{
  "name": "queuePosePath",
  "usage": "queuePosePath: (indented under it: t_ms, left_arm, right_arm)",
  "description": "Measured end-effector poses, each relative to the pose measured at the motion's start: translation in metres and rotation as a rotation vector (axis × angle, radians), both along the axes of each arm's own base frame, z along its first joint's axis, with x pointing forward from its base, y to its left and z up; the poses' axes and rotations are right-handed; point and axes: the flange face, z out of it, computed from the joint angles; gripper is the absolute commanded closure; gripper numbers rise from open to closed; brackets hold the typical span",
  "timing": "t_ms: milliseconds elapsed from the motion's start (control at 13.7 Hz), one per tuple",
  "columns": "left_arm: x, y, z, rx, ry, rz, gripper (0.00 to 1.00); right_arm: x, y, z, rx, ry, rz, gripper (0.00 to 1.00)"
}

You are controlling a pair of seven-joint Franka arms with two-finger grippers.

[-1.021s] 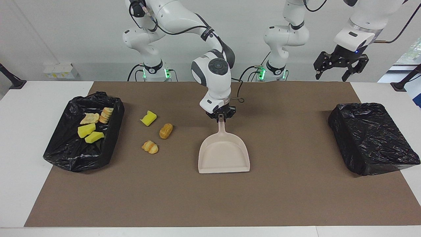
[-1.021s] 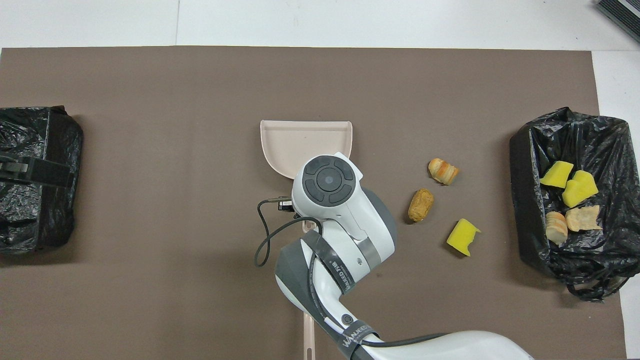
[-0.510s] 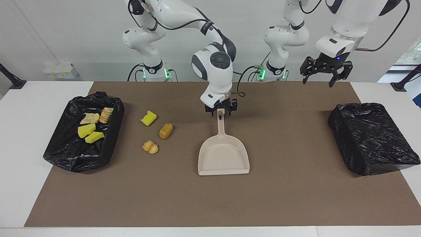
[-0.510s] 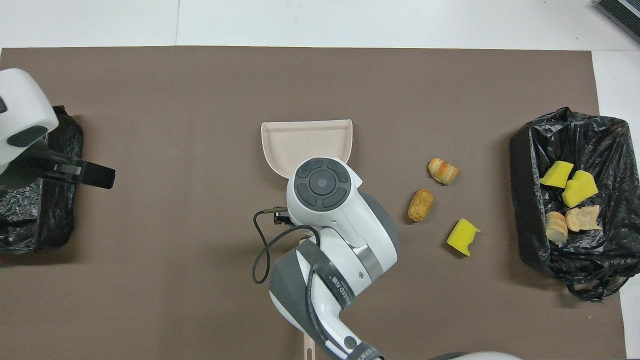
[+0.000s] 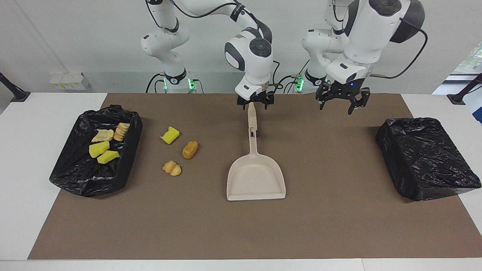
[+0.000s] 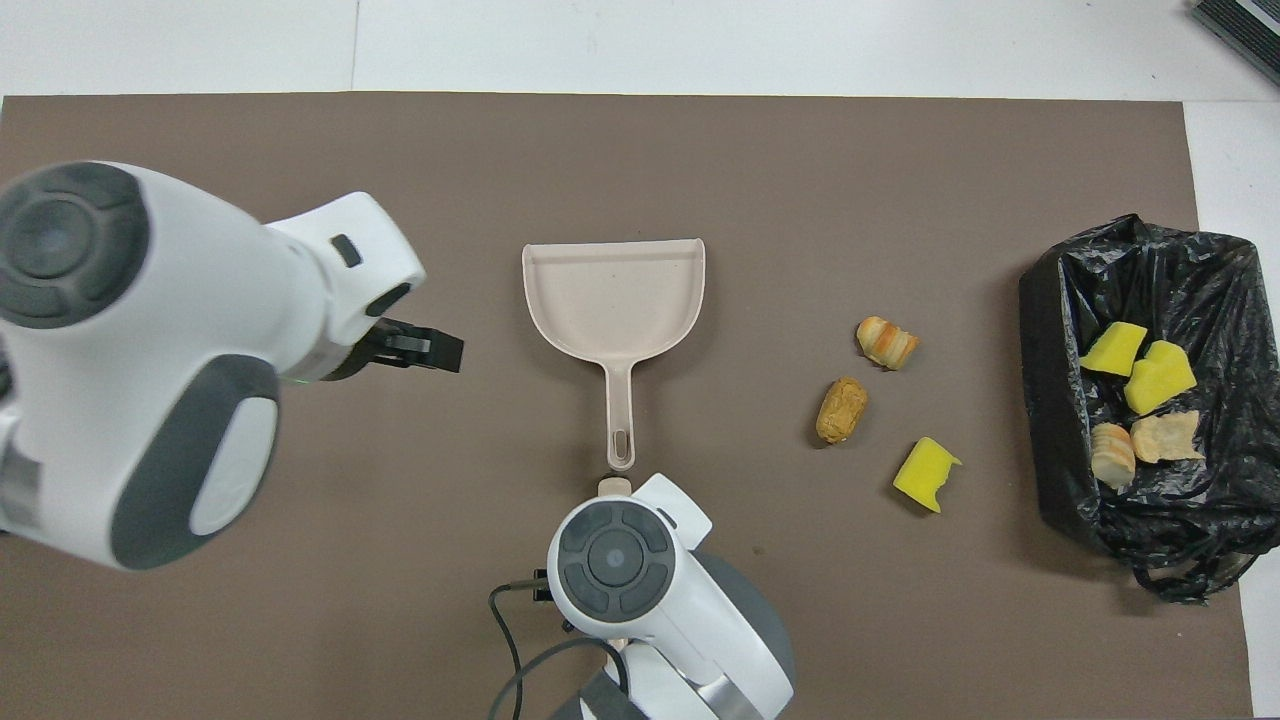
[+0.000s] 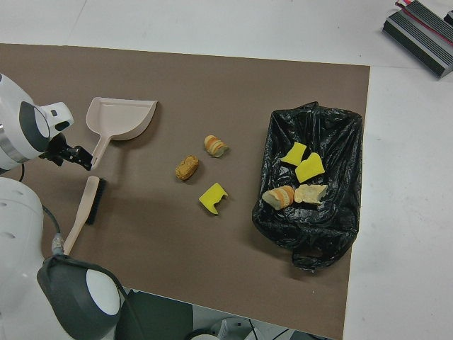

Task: Sweep and dump trash in bin
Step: 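Grasp the dustpan with the left gripper while the right gripper grasps the brush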

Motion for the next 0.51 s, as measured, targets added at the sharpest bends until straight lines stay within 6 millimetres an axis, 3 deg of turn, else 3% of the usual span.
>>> queuePosePath:
  t_ms: [292,510]
  left_arm:
    - [-0.013,-0.093,-0.076,-0.013,0.04,0.066,0.0]
    - [-0.028,-0.134,-0.122,-0.011,0.063,0.085,0.0]
  right_arm:
    - [-0.066,-0.008,-0.022,0.048,-0.06,-0.015,0.0]
    - [-0.097,-0.015,-0.027,0.047,-0.074,-0.045,0.0]
